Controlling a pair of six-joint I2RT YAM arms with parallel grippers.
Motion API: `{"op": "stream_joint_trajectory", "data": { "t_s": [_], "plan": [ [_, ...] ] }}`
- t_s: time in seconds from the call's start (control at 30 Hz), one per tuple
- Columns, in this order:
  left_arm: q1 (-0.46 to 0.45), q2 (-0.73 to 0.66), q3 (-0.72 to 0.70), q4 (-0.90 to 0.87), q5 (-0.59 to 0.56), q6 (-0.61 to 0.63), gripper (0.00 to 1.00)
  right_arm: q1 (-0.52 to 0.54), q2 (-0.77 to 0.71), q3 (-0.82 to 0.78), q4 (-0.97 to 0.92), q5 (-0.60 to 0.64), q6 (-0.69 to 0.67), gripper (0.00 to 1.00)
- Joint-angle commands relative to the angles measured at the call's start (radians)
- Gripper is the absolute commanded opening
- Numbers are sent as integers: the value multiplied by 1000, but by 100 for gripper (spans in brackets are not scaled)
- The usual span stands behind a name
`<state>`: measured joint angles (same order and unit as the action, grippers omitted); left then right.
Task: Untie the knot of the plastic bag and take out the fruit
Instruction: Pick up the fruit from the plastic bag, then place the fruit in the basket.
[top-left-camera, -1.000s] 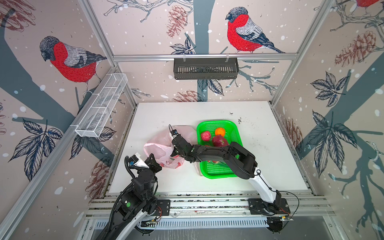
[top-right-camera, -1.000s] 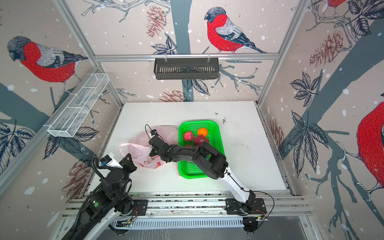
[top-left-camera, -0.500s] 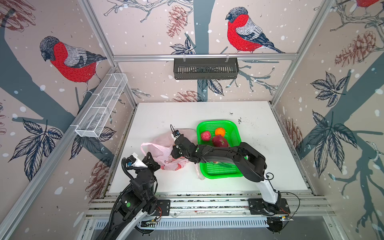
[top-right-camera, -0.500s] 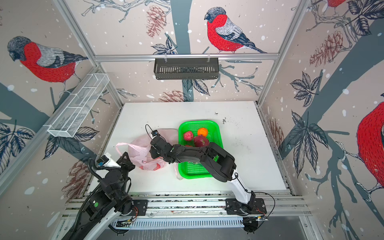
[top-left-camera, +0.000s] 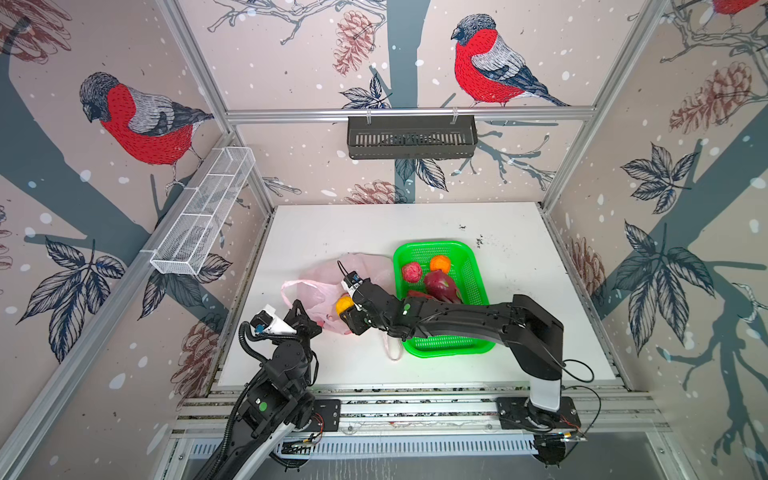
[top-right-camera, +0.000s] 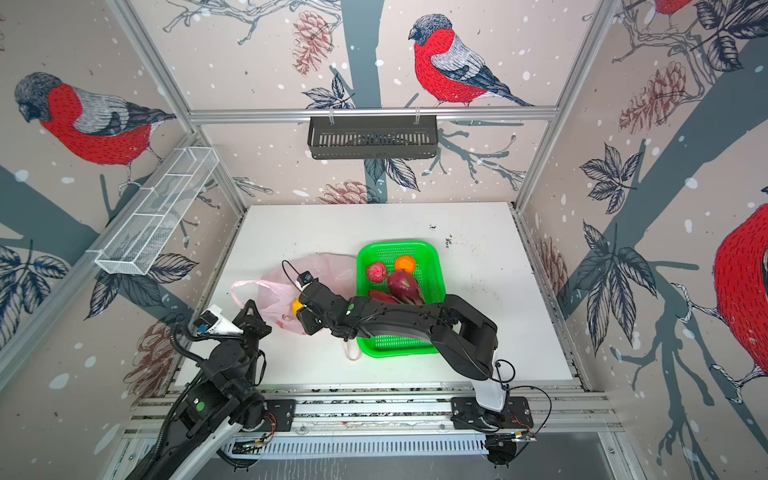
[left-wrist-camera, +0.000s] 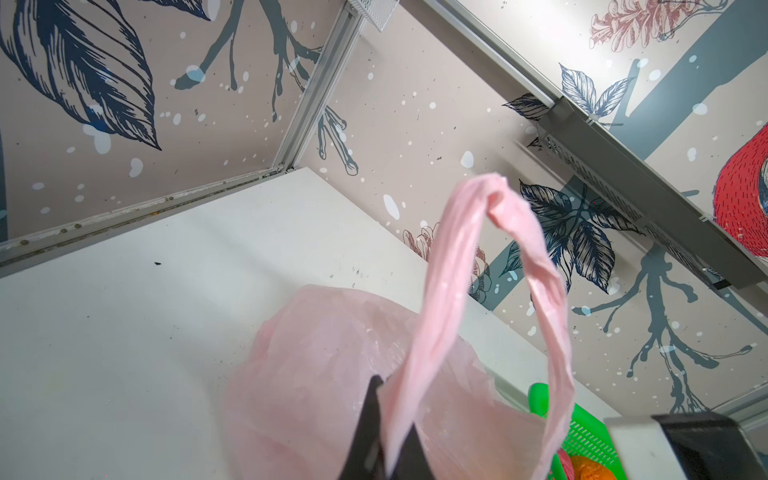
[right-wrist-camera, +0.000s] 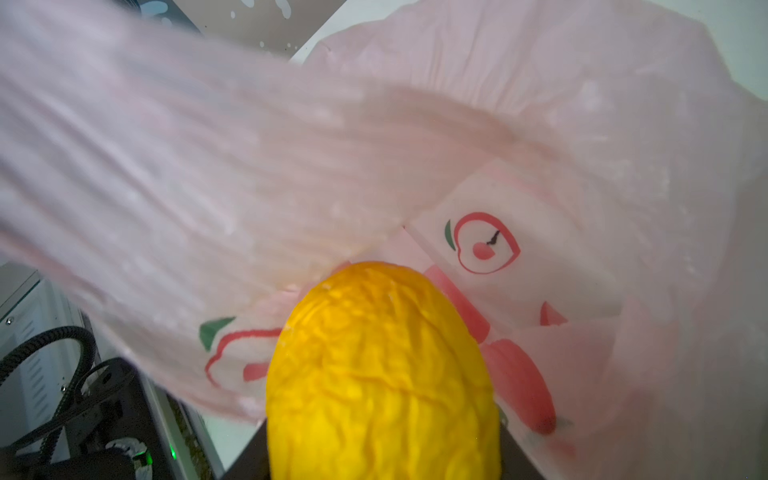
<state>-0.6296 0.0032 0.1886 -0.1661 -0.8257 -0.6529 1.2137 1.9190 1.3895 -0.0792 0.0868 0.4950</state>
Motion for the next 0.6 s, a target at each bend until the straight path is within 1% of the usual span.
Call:
{"op": "stream_joint_trajectory", "data": {
  "t_s": [0.0, 0.13, 0.3, 0.43, 0.57],
  "plan": [
    [2, -2, -10, 84, -24, 15, 0, 14, -49, -14, -69, 41, 8, 16],
    [2, -2, -15, 86, -11, 11, 0, 20, -147, -56, -130, 83, 29, 16],
    [2, -3, -19, 75, -1, 10, 0, 7, -271, -93, -213, 195, 46, 17],
    [2, -2, -18, 63, 5, 9, 0, -37, -346, -112, -269, 266, 60, 17],
    [2, -3, -15, 70, 21, 25, 0, -110, -407, -146, -287, 288, 73, 17]
  ]
}}
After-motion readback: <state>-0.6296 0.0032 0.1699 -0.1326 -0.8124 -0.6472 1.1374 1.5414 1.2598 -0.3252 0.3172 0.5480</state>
